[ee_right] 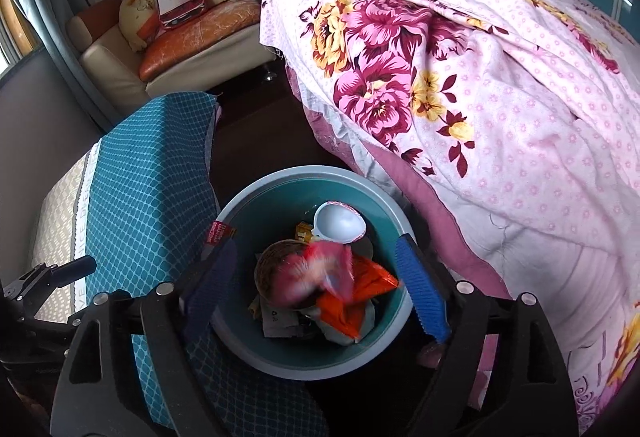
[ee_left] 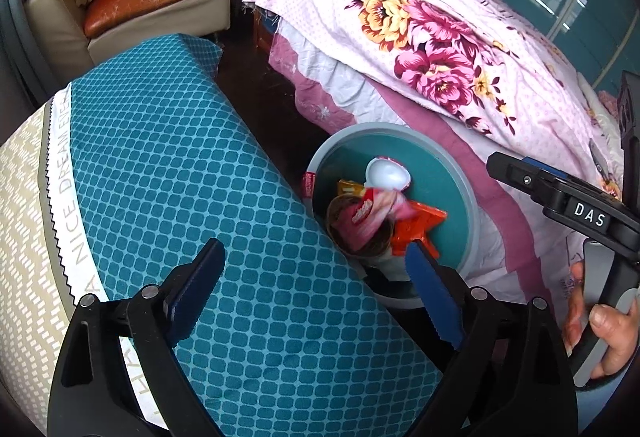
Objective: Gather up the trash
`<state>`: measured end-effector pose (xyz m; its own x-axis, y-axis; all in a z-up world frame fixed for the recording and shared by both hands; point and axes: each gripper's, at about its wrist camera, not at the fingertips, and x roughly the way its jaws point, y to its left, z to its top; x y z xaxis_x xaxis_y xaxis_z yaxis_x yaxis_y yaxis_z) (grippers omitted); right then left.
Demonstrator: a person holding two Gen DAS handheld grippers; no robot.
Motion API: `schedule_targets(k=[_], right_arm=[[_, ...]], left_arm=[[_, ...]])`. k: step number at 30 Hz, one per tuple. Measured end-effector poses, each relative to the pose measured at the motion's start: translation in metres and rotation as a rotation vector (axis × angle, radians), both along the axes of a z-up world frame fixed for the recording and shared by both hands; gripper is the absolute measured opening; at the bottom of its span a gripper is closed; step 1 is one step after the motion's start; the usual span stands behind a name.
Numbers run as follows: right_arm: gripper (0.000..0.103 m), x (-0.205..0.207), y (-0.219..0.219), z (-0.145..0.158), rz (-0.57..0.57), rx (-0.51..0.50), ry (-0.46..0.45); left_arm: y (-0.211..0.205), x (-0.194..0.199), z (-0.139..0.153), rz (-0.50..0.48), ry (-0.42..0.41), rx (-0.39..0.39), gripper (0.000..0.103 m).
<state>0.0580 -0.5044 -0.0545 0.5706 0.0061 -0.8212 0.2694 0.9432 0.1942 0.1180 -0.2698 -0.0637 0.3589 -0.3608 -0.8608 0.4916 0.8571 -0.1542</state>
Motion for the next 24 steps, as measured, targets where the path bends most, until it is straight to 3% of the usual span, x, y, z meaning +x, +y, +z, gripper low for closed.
schedule_targets(k=[1, 7, 16, 24], right_arm=[[0.086, 0.000, 0.000, 0.001, 0.002, 0.007, 0.008], [0.090, -0.007, 0.012, 0.007, 0.043, -0.005, 0.041], [0.094, -0.031, 0.045, 0.030, 0.128, -0.097, -0.004], [0.096, -0.047, 0.070, 0.049, 0.175, -0.160, -0.034]], left_arm=[[0.002, -0.002, 0.001, 0.003, 0.004, -0.004, 0.092], [0.014, -0.012, 0.008, 0.024, 0.000, 0.005, 0.093], [0.038, -0.029, 0.022, 0.099, -0.032, 0.062, 0.094], [0.064, -0.044, 0.033, 0.165, -0.058, 0.050, 0.099]])
